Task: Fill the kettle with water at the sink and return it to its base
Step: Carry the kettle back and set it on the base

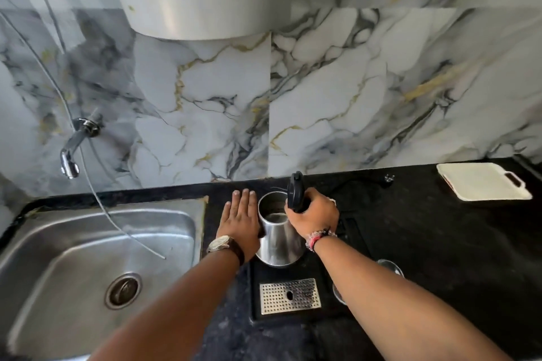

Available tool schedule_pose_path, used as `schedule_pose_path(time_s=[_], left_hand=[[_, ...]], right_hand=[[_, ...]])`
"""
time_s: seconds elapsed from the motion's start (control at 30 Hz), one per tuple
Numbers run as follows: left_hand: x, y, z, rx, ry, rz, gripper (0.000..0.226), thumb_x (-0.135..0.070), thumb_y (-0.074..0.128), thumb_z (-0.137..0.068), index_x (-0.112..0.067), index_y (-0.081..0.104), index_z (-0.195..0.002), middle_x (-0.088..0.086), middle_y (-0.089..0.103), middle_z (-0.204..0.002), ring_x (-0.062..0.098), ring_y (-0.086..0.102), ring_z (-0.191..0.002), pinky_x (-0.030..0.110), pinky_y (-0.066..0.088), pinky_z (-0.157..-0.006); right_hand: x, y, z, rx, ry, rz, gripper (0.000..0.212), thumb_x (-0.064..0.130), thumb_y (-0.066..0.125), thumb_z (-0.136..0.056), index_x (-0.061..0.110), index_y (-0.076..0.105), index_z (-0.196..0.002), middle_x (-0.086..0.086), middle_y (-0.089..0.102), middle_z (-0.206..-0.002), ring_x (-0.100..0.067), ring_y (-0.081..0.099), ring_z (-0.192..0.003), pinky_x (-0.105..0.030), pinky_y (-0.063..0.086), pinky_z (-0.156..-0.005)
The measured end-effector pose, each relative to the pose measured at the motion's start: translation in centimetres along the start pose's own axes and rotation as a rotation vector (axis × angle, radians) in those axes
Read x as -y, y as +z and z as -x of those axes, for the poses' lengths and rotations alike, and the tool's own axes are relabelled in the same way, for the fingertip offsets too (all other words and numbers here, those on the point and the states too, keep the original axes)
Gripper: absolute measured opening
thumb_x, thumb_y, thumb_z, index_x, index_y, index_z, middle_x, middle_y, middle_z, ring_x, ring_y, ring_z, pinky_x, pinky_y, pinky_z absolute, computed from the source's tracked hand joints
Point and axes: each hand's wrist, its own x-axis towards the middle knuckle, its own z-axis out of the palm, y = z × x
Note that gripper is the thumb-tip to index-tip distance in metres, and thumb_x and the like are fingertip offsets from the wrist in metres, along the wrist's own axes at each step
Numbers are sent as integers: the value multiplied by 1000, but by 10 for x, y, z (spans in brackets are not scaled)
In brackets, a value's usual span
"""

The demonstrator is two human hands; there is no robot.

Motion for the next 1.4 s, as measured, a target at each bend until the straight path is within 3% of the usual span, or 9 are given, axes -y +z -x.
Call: schedule_pose_path(time_s=[0.27,0.4,0.53,0.7,0.93,1.03,1.13,1.23,1.4], left_hand=[[-74,17,-26,48,-58,5,85,-45,36,-99,-9,-18,-153,10,-20,-164,27,-19,-149,42,-7,-120],[-80,19,-34,21,-65,10,86,-42,39,-98,-11,-20,-152,8,-21,-163,24,-20,-149,40,-9,-120],[-87,40,-27,50,-93,5,89,-42,40,-98,-13,-26,-149,5,-28,-160,22,-26,-146,38,-14,-118],[-87,58,-15,122,-153,14,87,-44,38,-100,-12,-26,-149,5,-29,-158,25,-25,-147,41,-11,-120],[-84,66,-7,173,-191,31,92,-46,39,-98,-17,-33,-147,1,-35,-157,24,-27,-146,43,-9,-121],[-83,71,-2,205,-183,28,90,-41,37,-98,-17,-36,-145,2,-35,-157,25,-26,-146,43,-9,-120],[-81,70,1,248,-135,35,93,-27,41,-91,-18,-34,-146,2,-30,-160,24,-22,-148,44,-6,-121],[-72,63,4,267,-119,62,95,-26,46,-90,-19,-27,-150,2,-24,-163,22,-17,-150,43,-2,-122],[-71,42,-3,183,-102,115,100,-34,52,-91,-20,-26,-150,-1,-21,-164,20,-15,-150,41,-1,-122]], right_hand=[[-75,-20,-34,45,-49,-82,37,61,68,-59,29,50,-63,15,54,-57,-22,64,-64,-26,39,-54],[-85,-15,-41,56,-15,-143,37,59,70,-59,28,51,-63,16,51,-56,-22,63,-64,-27,38,-54],[-109,-3,-25,97,8,-188,36,59,71,-61,26,58,-70,14,60,-61,-18,64,-65,-29,48,-57],[-115,3,-14,153,-34,-161,39,58,71,-61,25,51,-65,10,60,-61,-22,61,-62,-30,45,-55],[-118,3,-11,253,-63,-116,47,69,70,-65,25,54,-70,9,62,-66,-24,65,-68,-33,50,-58],[-121,-5,-1,282,-176,-29,71,86,68,-61,27,62,-99,5,67,-100,-24,64,-97,-42,50,-87],[-120,-13,14,397,-275,83,116,98,46,-65,18,42,-149,-5,46,-154,-26,38,-145,-58,19,-120],[-100,-14,22,542,-370,128,126,99,32,-72,11,17,-162,-8,16,-170,-27,15,-156,-57,2,-124],[-91,-19,23,610,-393,327,123,99,13,-76,12,14,-163,-8,11,-171,-29,10,-156,-54,-6,-123]])
